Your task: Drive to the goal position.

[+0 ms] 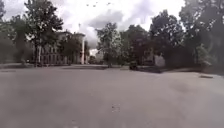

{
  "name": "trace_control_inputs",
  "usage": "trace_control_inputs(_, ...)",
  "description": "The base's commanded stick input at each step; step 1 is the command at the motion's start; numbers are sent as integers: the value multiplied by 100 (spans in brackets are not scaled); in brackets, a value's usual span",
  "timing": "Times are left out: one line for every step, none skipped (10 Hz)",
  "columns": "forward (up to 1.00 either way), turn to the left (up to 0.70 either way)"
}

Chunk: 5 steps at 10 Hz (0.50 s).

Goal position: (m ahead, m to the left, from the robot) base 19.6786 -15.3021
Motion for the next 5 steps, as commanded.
trace_control_inputs(85, 0)
trace_control_inputs(85, 0)
trace_control_inputs(85, 0)
trace_control_inputs(85, 0)
trace_control_inputs(85, 0)
